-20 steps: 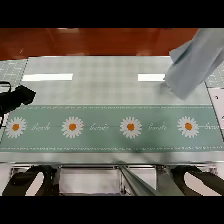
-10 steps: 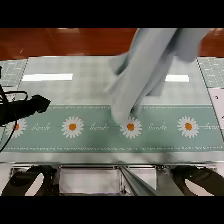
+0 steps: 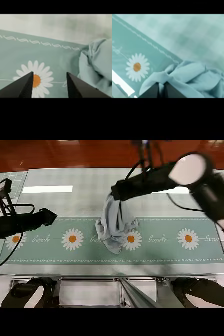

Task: Fold the shirts.

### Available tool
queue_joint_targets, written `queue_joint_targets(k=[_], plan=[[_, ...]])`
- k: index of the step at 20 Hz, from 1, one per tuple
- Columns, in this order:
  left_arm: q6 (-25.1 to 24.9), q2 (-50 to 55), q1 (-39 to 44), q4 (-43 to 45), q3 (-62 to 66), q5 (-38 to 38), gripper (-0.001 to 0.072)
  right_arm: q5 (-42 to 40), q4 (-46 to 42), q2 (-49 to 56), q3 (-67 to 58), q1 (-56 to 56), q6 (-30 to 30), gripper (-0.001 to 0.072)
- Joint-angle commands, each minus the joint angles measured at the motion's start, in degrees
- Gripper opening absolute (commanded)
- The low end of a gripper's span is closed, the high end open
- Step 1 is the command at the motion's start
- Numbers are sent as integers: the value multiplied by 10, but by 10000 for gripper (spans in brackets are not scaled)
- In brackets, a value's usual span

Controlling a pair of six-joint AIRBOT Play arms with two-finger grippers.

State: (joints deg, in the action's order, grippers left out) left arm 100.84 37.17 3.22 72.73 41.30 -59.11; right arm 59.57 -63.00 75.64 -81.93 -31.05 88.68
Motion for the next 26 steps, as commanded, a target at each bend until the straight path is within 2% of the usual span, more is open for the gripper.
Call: queue_joint_targets(k=[1, 2, 5, 7, 9, 11, 13, 15, 17, 21, 26], plan=[[-42, 31, 0, -76, 0, -10, 505, -40, 30, 73, 33, 9, 7, 210], [-63, 44, 1, -93, 0, -20, 505, -38, 31, 76, 31, 30, 7, 411], [-87, 89, 12, -98, -1, -59, 505, 26, 40, 50, 12, 155, 6, 408], [-93, 113, 43, -98, -12, -85, 505, 76, 16, 15, 14, 258, 3, 408], [-92, 121, 98, -119, -55, -64, 505, 110, -9, -23, 59, 347, 0, 407], [-91, 132, 162, -194, -109, -3, 505, 101, 8, -67, 166, 403, -28, 407], [-91, 160, 238, -270, -140, 73, 505, 64, 51, -106, 273, 425, -63, 407], [-87, 205, 321, -290, -139, 158, 505, 28, 88, -131, 348, 428, -87, 407], [-51, 254, 370, -293, -131, 228, 505, 19, 137, -139, 388, 427, -115, 407], [-50, 335, 406, -318, -87, 242, 505, 19, 166, -139, 403, 427, -134, 406], [-50, 365, 429, -351, -57, 318, 506, 19, 167, -139, 403, 427, -134, 404]])
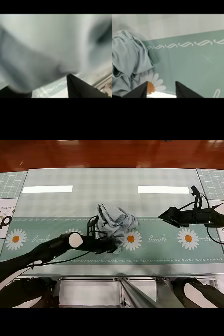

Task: Fold the shirts.

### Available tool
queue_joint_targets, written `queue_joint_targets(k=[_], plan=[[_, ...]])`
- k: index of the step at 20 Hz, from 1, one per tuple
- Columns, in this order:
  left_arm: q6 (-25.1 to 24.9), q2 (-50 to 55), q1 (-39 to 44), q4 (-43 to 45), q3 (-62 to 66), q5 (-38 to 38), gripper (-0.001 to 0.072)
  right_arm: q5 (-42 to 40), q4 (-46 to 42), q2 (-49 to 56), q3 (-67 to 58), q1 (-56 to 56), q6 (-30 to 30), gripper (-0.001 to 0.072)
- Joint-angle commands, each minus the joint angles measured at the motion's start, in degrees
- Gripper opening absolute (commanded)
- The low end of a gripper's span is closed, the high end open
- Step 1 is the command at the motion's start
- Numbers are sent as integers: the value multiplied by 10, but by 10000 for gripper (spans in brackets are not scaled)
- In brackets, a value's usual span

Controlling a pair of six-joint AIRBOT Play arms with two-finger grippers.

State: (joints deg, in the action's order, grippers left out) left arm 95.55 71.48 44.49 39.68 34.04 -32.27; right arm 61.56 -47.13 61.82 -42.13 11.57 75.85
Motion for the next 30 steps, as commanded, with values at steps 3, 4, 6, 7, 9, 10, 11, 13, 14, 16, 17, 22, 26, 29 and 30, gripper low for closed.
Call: queue_joint_targets(k=[3, 4, 6, 7, 9, 10, 11, 13, 14, 16, 17, 22, 26, 29, 30], plan=[[1, 37, 4, -20, 21, 50, 396, -3, 12, -1, 5, 1, -5, 404], [-12, 34, -14, -20, 21, 33, 31, -3, 12, -1, 5, 1, -6, 404], [-68, 24, -62, -20, 21, -16, 16, -3, 16, 2, 5, 1, -10, 404], [-86, 18, -89, -17, 21, -42, 16, -3, 24, 12, 5, 1, -15, 404], [-96, 5, -130, -12, 21, -69, 16, 1, 74, 47, 5, 0, -39, 404], [-98, 0, -143, -11, 21, -74, 16, 1, 113, 72, 3, -5, -63, 404], [-102, -4, -153, -11, 21, -77, 16, 2, 142, 96, -5, -19, -78, 403], [-103, -6, -163, -11, 21, -79, 16, 0, 171, 151, -40, -70, -99, 404], [-103, -6, -163, -11, 21, -79, 16, -4, 169, 178, -63, -96, -103, 404], [-103, -6, -163, -11, 21, -82, 16, -4, 165, 240, -115, -131, -103, 404], [-103, -6, -163, -11, 21, -86, 16, 2, 166, 269, -140, -139, -99, 404], [-103, -6, -163, -11, 21, -100, 16, 79, 166, 393, -261, -178, -90, 404], [-102, -6, -163, -11, 21, -100, 16, 97, 166, 430, -298, -213, -91, 373], [-103, -8, -171, -11, 21, -102, 16, 112, 166, 428, -325, -218, -104, 30], [-106, -16, -187, -10, 25, -112, 16, 126, 162, 422, -340, -212, -104, 30]])
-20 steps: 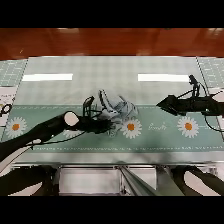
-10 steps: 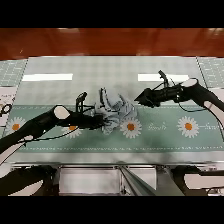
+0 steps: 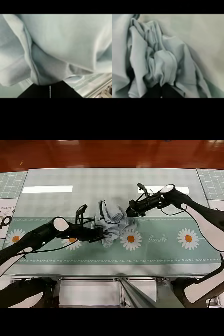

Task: Fold the shirts.

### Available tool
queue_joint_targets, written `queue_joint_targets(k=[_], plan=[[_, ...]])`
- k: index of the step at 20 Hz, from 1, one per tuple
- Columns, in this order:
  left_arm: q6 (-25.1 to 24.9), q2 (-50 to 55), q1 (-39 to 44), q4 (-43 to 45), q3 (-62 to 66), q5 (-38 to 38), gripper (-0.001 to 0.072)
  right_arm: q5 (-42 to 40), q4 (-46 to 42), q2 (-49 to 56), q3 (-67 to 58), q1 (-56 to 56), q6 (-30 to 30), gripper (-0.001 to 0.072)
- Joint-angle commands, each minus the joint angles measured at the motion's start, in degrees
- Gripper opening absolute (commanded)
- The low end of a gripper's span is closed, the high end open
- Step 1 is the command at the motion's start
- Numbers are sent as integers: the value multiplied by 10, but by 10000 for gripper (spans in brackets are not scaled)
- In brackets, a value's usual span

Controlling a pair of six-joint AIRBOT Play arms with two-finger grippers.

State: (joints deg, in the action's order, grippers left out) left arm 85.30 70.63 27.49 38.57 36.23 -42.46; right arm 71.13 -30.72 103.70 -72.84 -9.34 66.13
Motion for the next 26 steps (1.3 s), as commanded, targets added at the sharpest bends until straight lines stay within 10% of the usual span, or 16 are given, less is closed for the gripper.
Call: queue_joint_targets(k=[1, 15, 26], plan=[[-11, -22, -37, 1, 11, -23, 16, 37, -15, -12, -50, 5, -2, 29], [-38, -222, -274, 52, 520, -143, 16, 26, -329, -383, -431, 24, 128, 29], [-10, -282, -294, 167, 752, -279, 16, 61, -499, -616, -449, 24, 182, 29]])
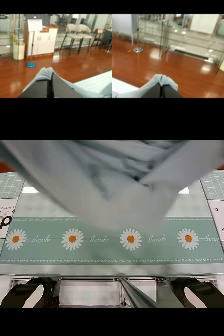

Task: Fold the shirts.

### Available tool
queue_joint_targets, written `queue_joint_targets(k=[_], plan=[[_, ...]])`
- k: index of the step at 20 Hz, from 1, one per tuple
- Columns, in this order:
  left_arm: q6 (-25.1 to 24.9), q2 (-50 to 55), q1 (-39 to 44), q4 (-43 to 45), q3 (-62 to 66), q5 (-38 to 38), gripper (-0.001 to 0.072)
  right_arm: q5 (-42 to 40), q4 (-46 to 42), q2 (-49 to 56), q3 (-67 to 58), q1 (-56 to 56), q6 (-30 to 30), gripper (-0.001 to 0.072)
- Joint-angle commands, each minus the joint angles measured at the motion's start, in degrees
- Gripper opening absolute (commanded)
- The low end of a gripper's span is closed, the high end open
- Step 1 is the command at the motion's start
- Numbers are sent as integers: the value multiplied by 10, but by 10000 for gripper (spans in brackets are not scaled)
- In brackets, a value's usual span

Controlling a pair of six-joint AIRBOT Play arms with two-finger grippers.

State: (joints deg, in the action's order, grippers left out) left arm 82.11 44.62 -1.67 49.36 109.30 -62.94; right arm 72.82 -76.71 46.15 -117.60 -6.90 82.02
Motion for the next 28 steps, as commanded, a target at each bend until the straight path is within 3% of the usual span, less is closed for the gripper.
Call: queue_joint_targets(k=[1, 4, 7, 12, 14, 19, 21, 24, 25, 26, 27, 28], plan=[[31, -27, -2, 74, 13, -106, 16, 76, -41, -47, 7, 0, 31, 28], [42, -38, -2, 77, -62, -153, 16, 162, -52, -73, 100, 0, 62, 28], [41, -35, -1, 77, -214, -169, 16, 172, -52, -118, 283, 0, 94, 29], [9, 37, -1, 77, -457, 23, 16, 69, -73, -122, 582, 0, 129, 28], [9, 110, -1, 76, -466, 61, 16, 24, -115, -74, 652, 5, 156, 29], [8, 279, 18, 28, -465, 75, 16, -87, -95, 123, 680, 69, 158, 29], [9, 326, 37, 21, -465, 77, 17, -122, -47, 196, 680, 103, 150, 29], [10, 369, 66, 9, -465, 79, 25, -168, 97, 268, 680, 146, 77, 30], [10, 376, 73, 9, -465, 78, 143, -181, 138, 279, 678, 158, 57, 31], [10, 379, 76, 11, -463, 69, 454, -182, 169, 287, 666, 177, 48, 111], [10, 379, 70, 25, -454, 51, 507, -170, 189, 289, 647, 200, 42, 356], [11, 379, 54, 46, -434, 14, 507, -141, 201, 289, 621, 227, 27, 414]])
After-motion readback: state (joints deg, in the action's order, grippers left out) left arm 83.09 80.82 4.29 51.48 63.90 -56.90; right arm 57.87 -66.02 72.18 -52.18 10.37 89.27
